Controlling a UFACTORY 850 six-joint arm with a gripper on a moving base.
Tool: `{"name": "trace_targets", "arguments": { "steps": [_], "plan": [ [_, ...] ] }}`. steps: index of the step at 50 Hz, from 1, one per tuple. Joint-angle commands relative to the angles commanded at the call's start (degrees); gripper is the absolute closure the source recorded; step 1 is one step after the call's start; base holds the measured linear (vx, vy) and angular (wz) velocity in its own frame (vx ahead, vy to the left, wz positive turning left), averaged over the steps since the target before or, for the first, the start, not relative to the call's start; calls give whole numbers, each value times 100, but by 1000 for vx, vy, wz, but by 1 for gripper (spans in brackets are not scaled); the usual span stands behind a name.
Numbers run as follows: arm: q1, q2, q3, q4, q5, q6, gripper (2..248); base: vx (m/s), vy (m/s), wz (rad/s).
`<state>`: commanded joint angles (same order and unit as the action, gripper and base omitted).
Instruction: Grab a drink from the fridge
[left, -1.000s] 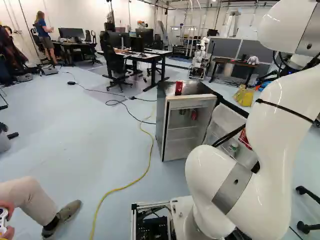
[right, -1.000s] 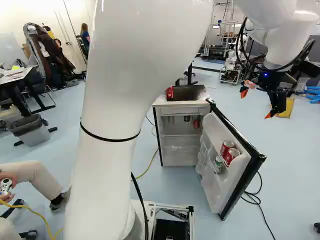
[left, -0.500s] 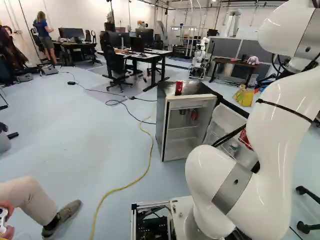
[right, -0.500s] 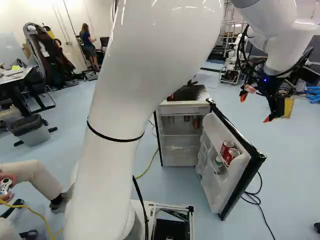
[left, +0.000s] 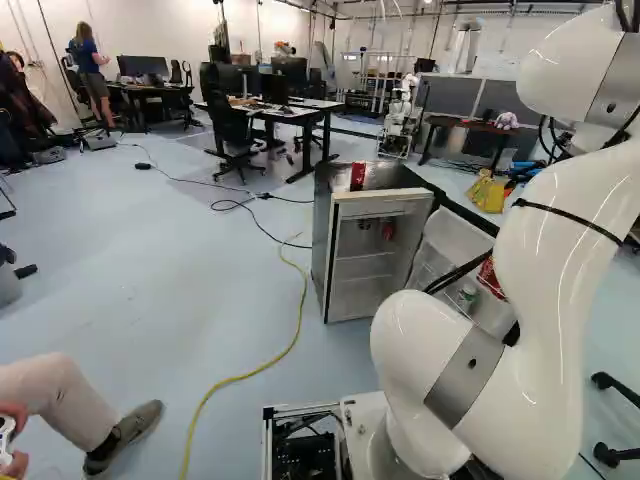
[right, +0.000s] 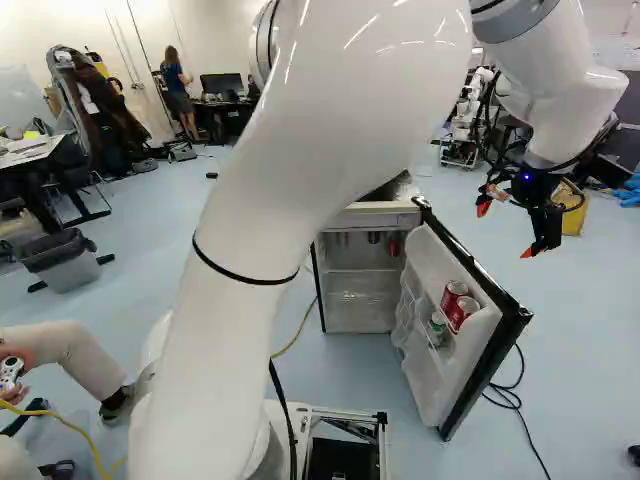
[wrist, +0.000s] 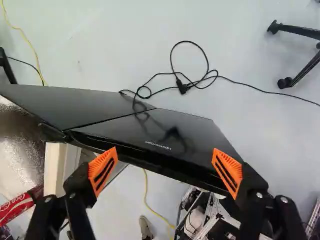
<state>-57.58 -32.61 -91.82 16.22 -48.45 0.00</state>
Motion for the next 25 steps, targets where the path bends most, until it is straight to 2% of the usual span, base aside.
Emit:
{"name": "trace_targets", "arguments": {
  "steps": [25],
  "plan": [
    [-1,-368,-75,32,-16,0,3,0,0,0]
  ]
}}
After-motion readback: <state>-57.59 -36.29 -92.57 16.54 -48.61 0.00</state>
